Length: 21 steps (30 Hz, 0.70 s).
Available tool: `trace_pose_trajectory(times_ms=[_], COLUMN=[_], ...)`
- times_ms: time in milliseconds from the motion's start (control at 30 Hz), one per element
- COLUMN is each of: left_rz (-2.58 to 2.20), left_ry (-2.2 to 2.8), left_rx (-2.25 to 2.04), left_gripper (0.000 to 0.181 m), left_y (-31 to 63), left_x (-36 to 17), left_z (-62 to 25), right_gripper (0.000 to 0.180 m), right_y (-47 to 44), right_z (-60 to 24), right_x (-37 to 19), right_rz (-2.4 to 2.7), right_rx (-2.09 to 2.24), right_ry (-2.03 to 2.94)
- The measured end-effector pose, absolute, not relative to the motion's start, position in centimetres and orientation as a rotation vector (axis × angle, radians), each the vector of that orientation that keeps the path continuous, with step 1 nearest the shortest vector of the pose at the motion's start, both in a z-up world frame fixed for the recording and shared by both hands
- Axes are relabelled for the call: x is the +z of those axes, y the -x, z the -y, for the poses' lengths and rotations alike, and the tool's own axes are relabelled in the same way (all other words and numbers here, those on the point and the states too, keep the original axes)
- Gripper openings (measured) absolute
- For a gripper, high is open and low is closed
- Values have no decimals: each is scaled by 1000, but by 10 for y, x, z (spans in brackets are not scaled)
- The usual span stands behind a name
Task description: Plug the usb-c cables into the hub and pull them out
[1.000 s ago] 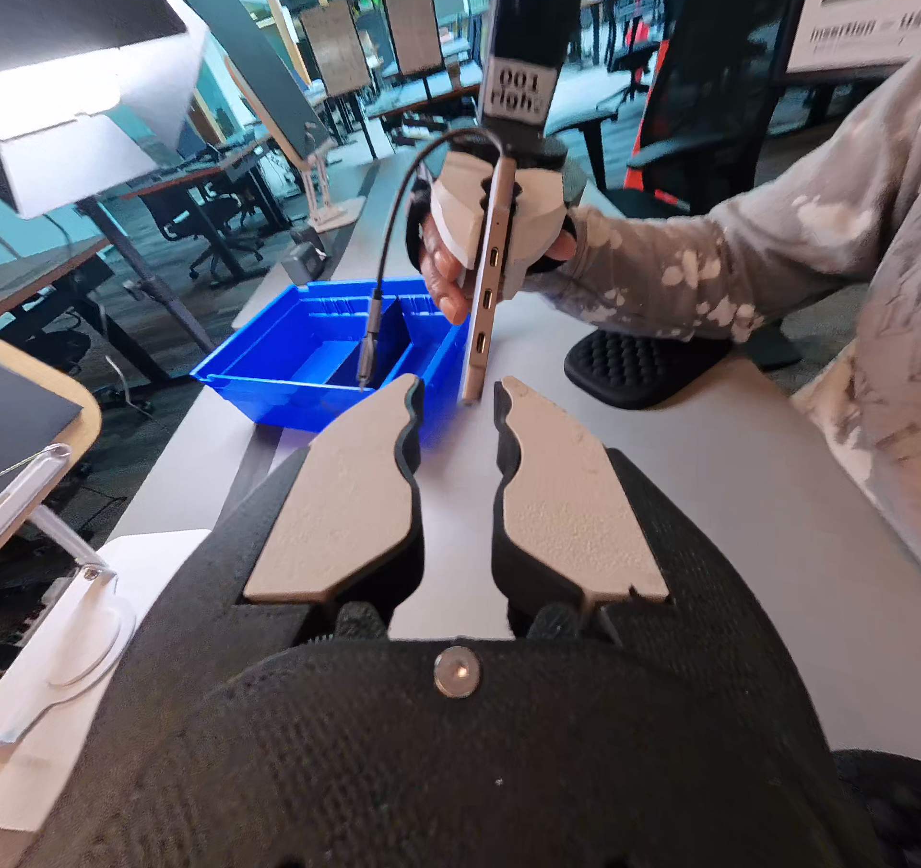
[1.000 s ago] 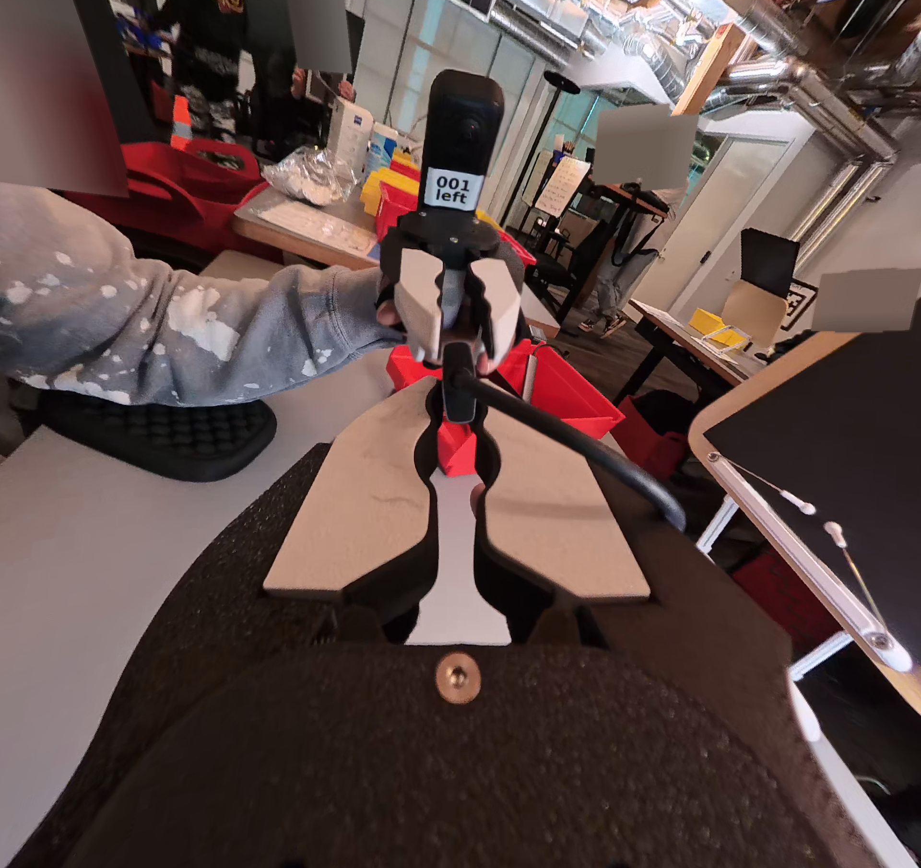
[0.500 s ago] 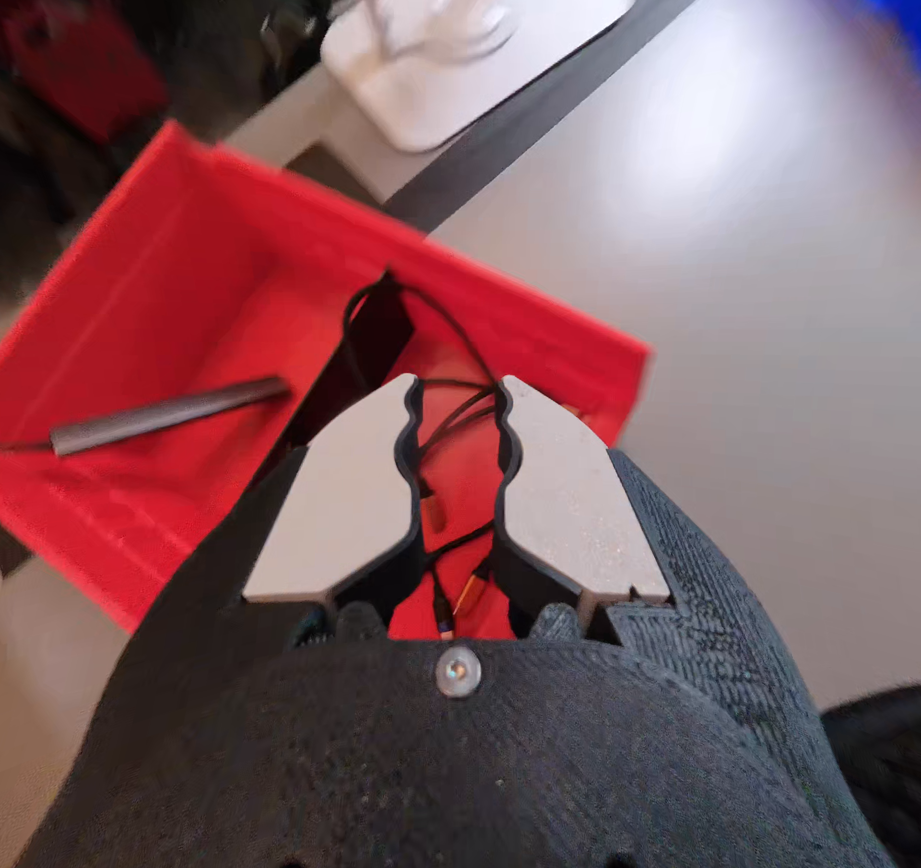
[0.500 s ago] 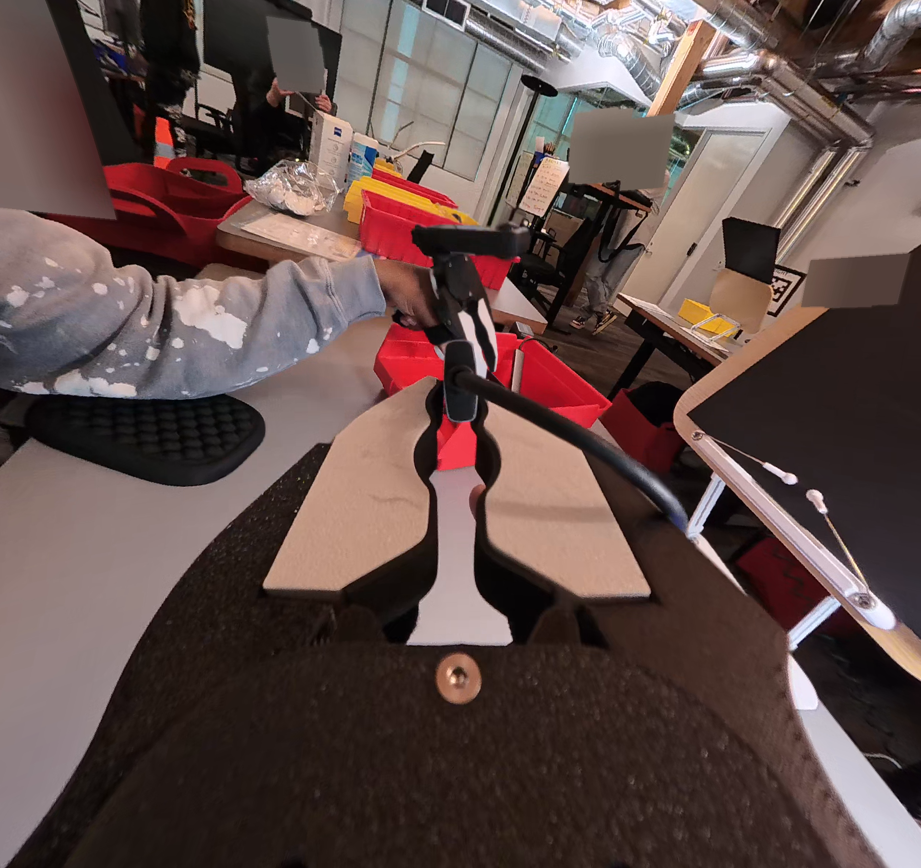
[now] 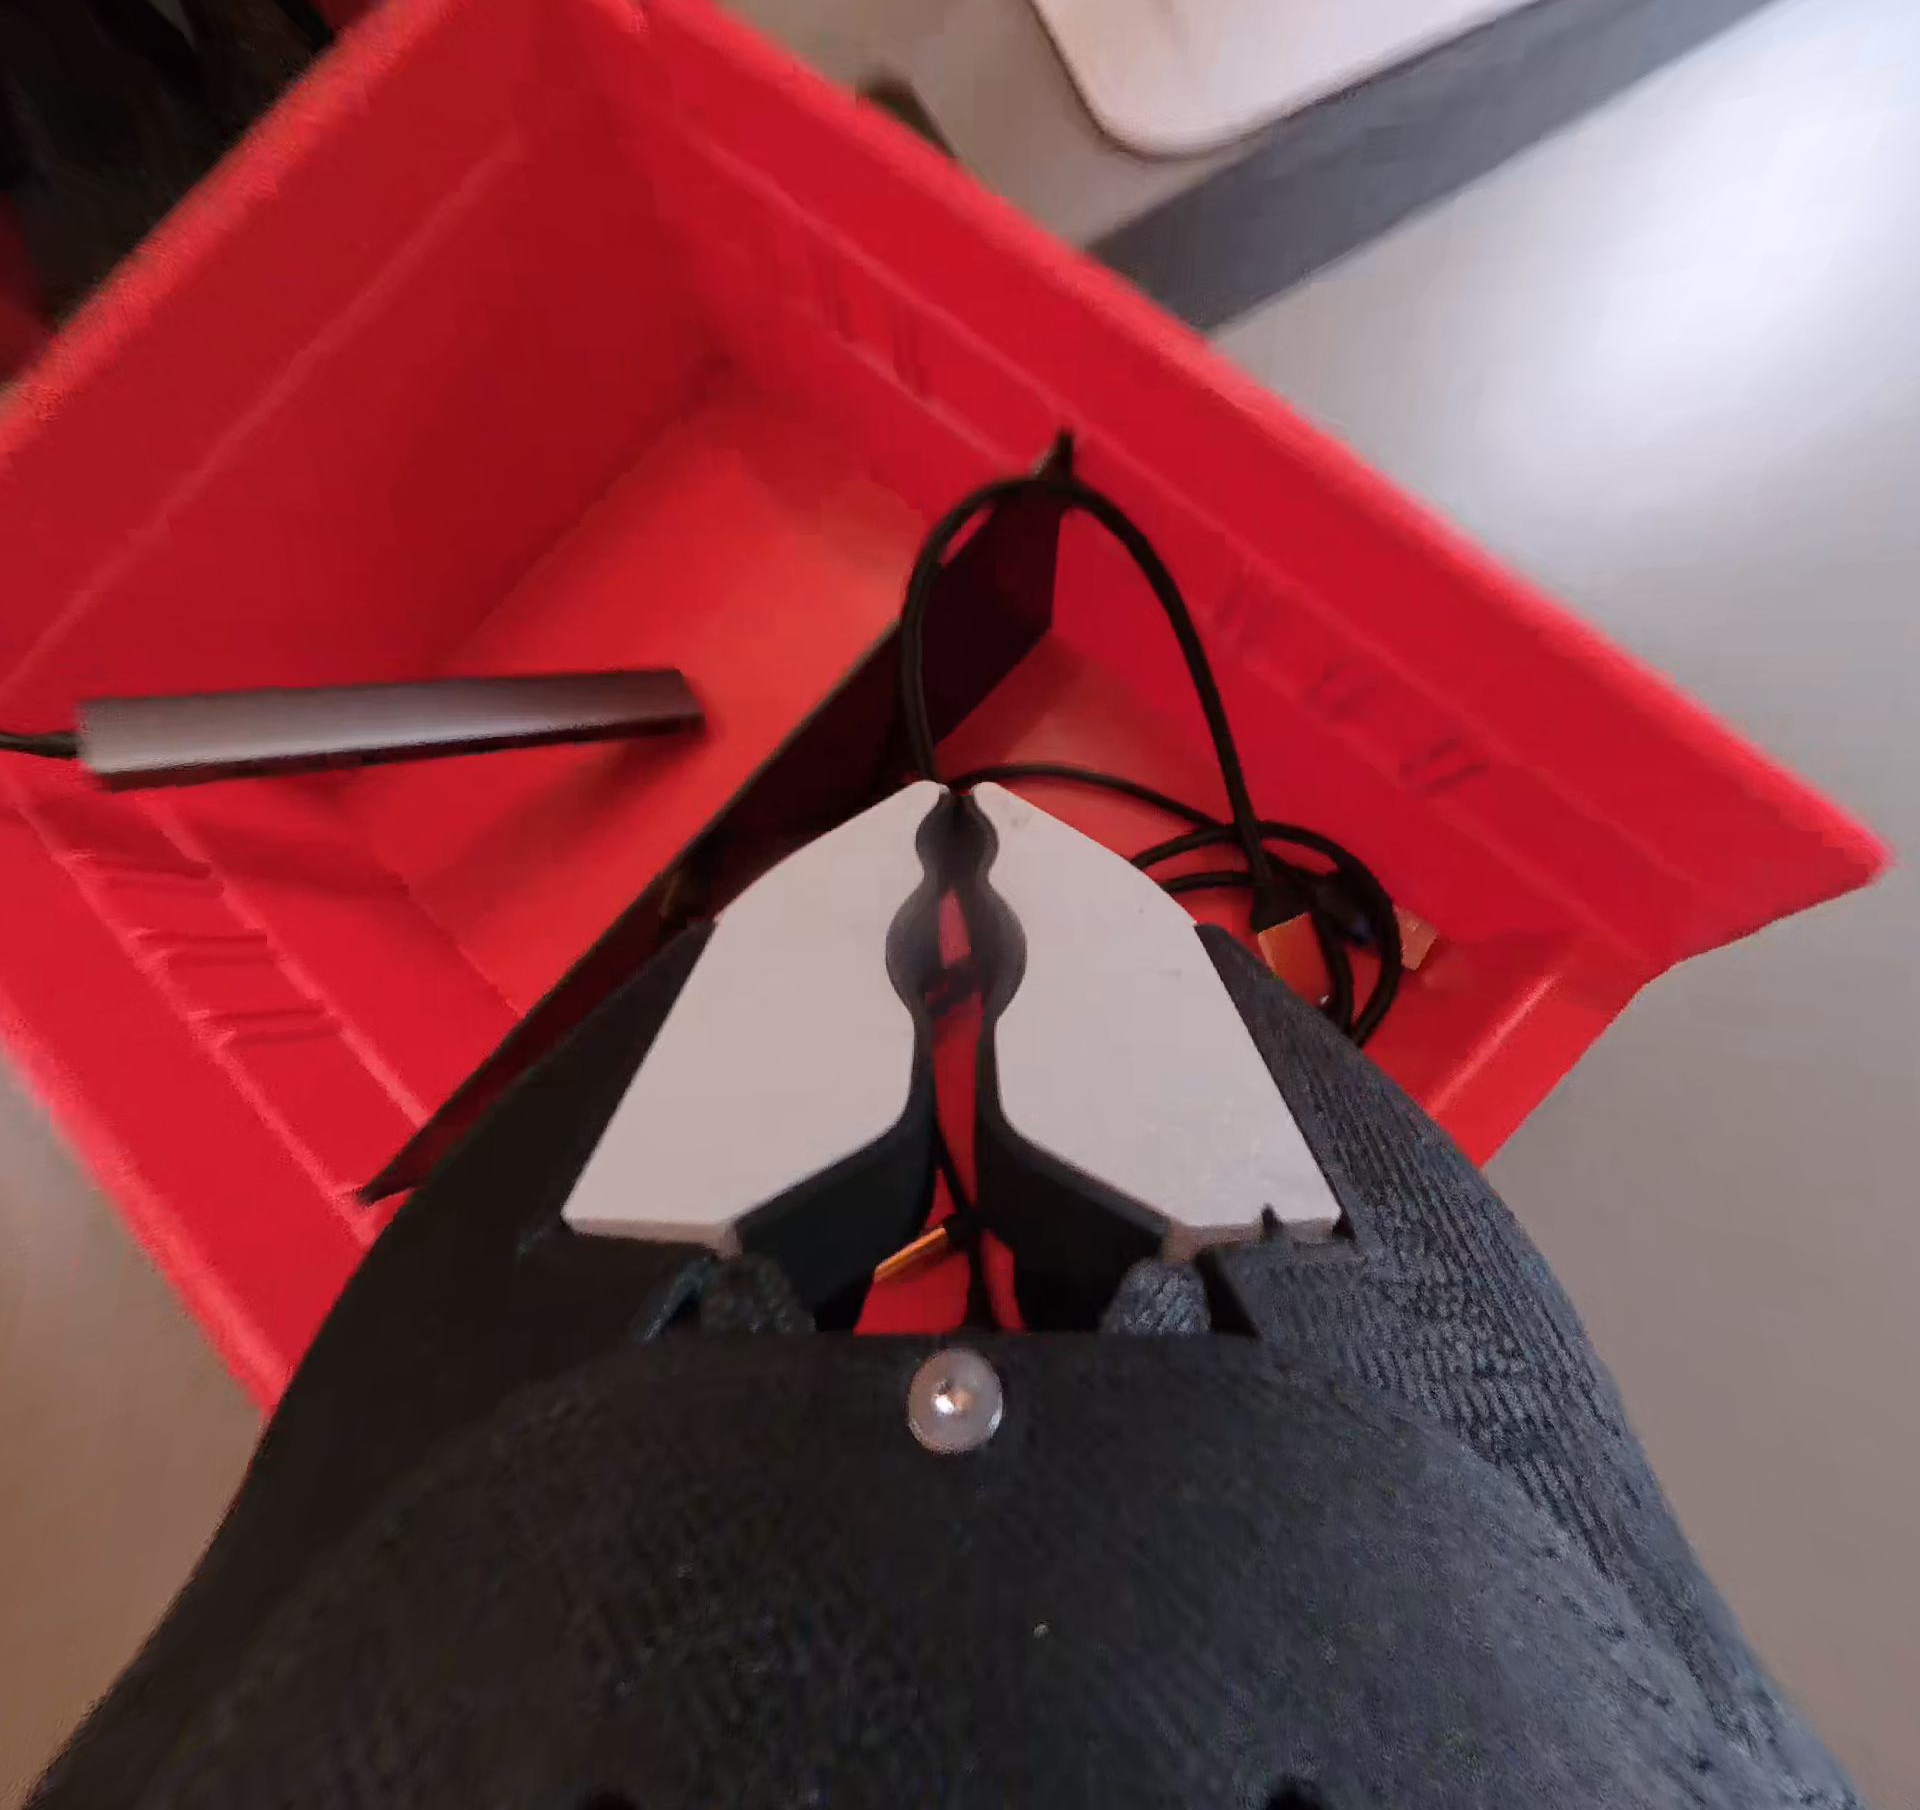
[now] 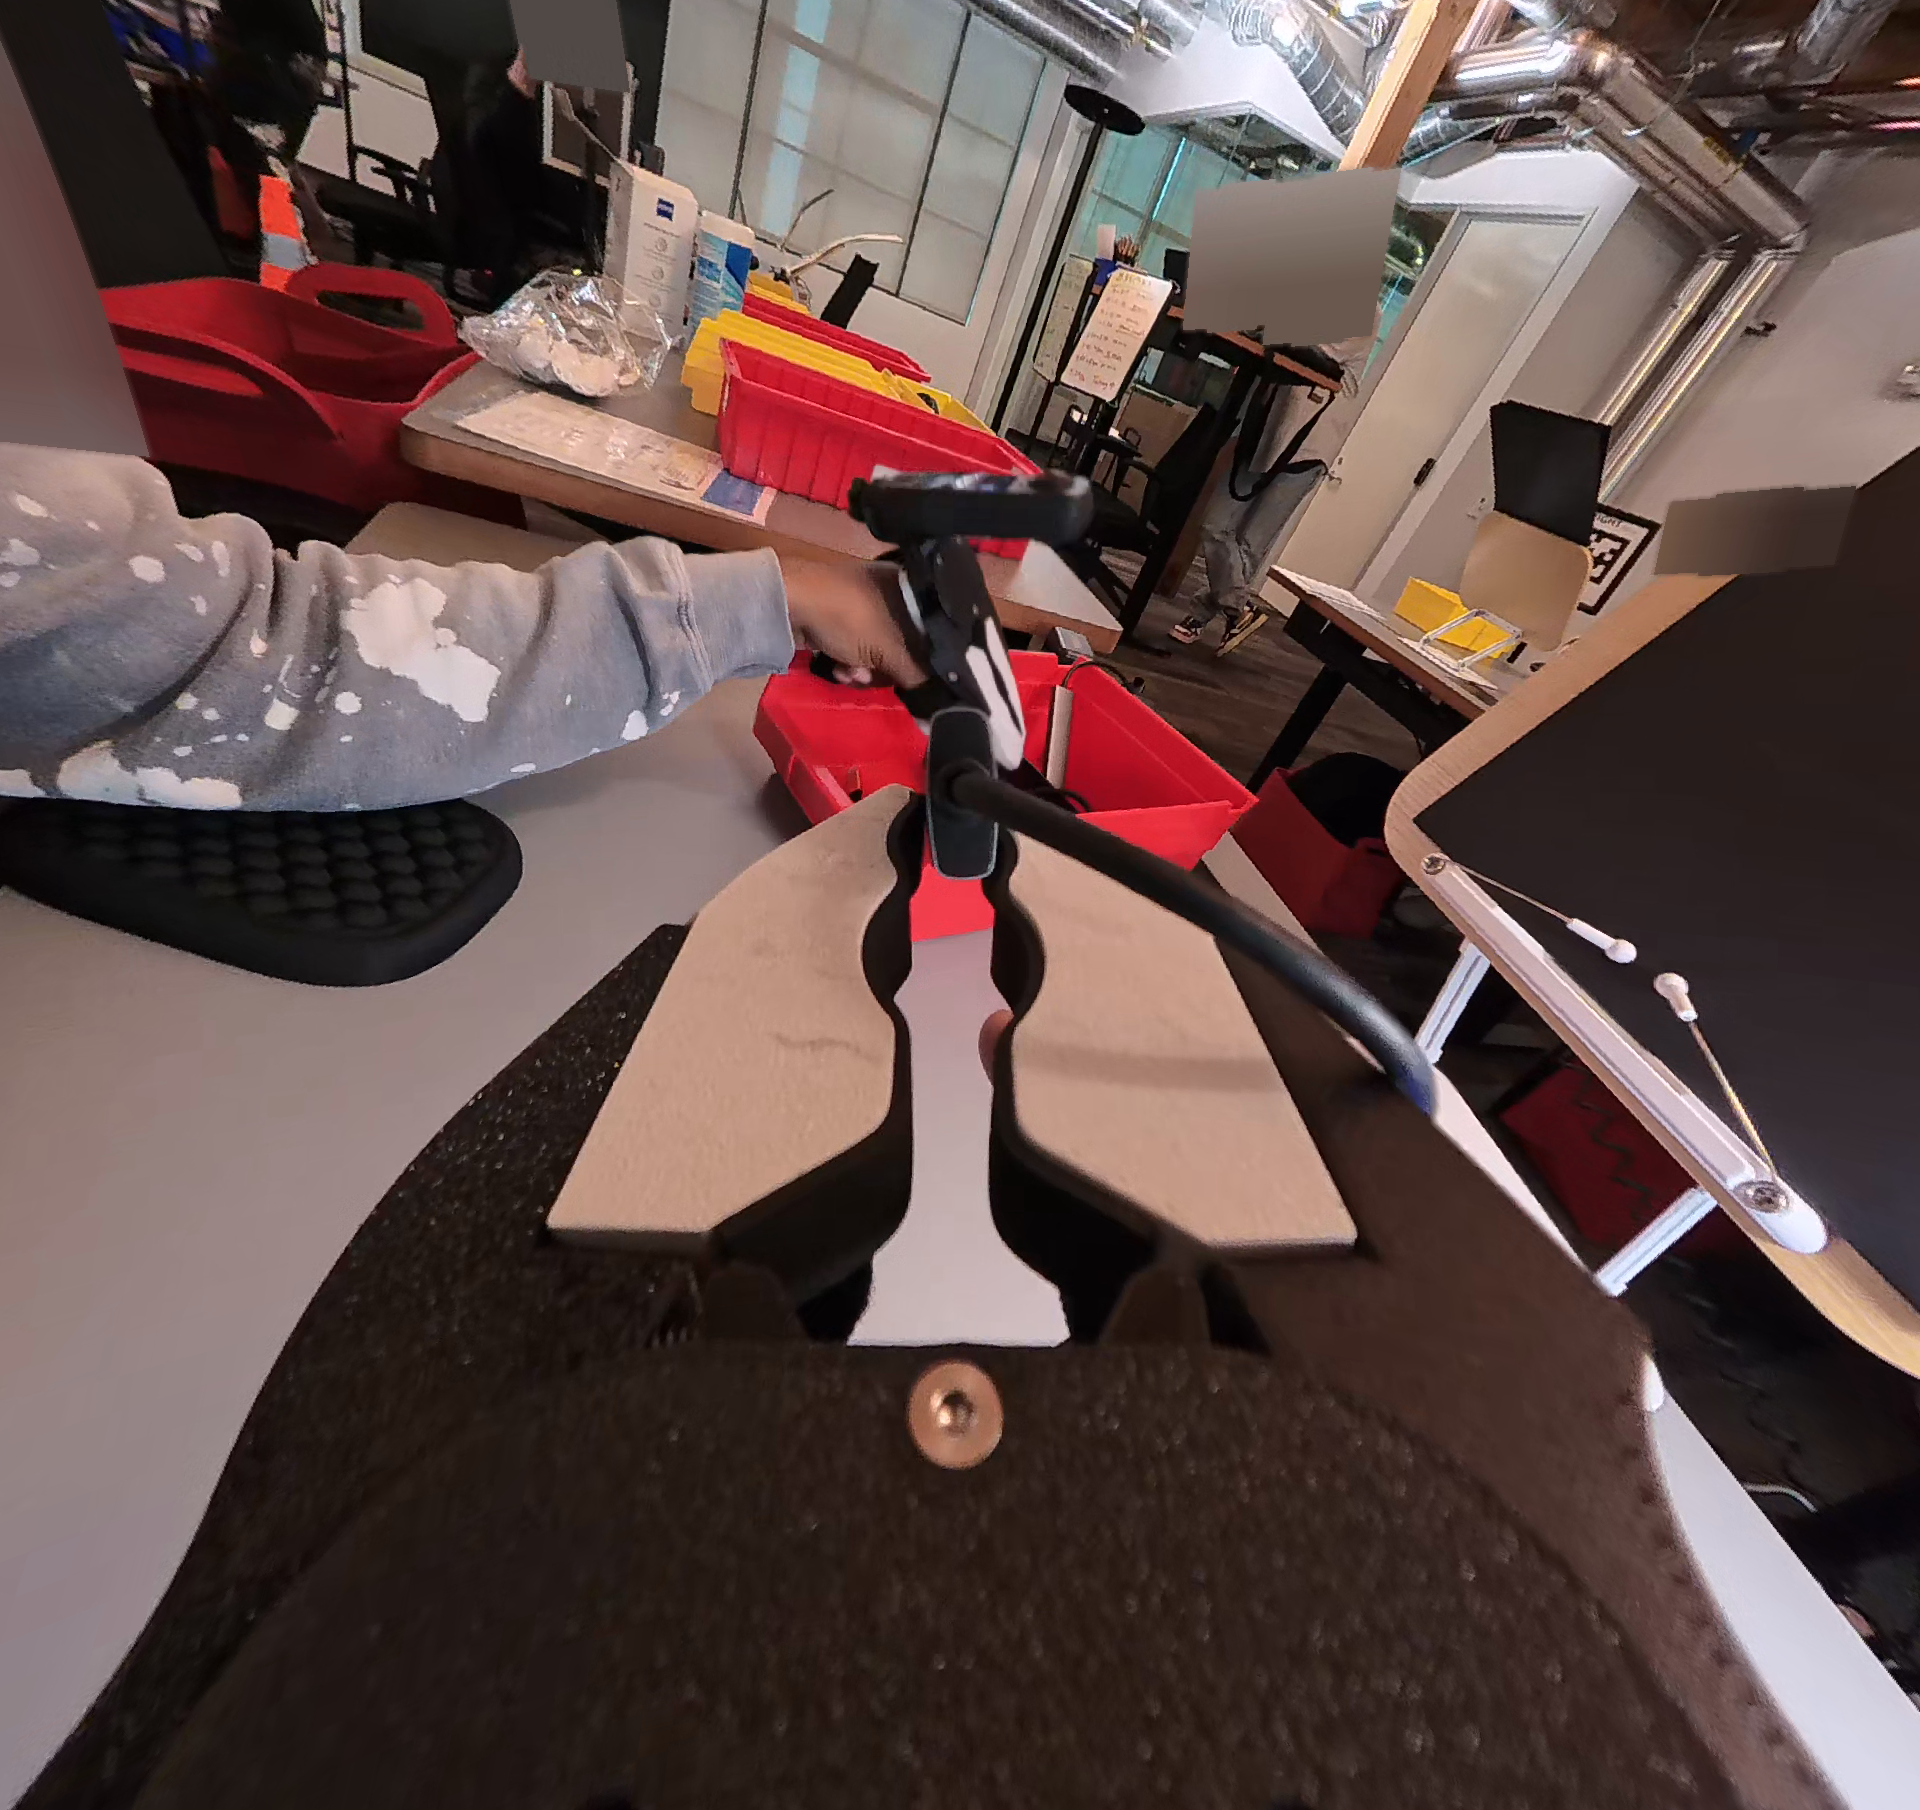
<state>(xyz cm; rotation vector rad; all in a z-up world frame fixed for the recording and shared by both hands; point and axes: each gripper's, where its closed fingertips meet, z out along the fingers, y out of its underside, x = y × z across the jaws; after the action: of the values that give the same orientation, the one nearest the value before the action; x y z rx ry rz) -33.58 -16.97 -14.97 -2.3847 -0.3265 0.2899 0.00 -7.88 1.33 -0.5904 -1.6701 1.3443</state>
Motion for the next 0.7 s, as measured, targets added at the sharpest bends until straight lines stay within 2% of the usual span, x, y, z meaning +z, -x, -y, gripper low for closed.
trace_pose_trajectory(times_ms=[33,133,200,267,333,433,467,533,600,700], left_rz=[320,322,324,347,395,467,473,438,421,374], left_ry=[2332,2185,2160,2247,2325,2356,2382,2417,2363,2164], left_rx=[296,382,435,379,314,197,160,156,183,217], left_gripper=[1,0,0,6,24,32,31,6,5,4], left_y=[335,337,339,338,342,346,344,342,342,335], left_x=[-136,-96,-88,-108,-136,-172,-183,-192,-172,-110], left_z=[168,170,174,176,176,166,164,163,161,159], right_gripper=[10,10,10,10,10,10,10,10,10,10], right_y=[-1,-2,-1,-1,0,2,2,2,2,2], right_z=[78,76,75,76,78,79,79,78,76,74], right_x=[15,18,18,18,16,14,14,13,13,15], right_rz=[1664,1646,1641,1643,1650,1662,1663,1661,1660,1650], right_rx=[1348,1359,1361,1361,1355,1339,1339,1344,1339,1343], right_ry=[591,596,600,601,601,602,603,607,611,614])
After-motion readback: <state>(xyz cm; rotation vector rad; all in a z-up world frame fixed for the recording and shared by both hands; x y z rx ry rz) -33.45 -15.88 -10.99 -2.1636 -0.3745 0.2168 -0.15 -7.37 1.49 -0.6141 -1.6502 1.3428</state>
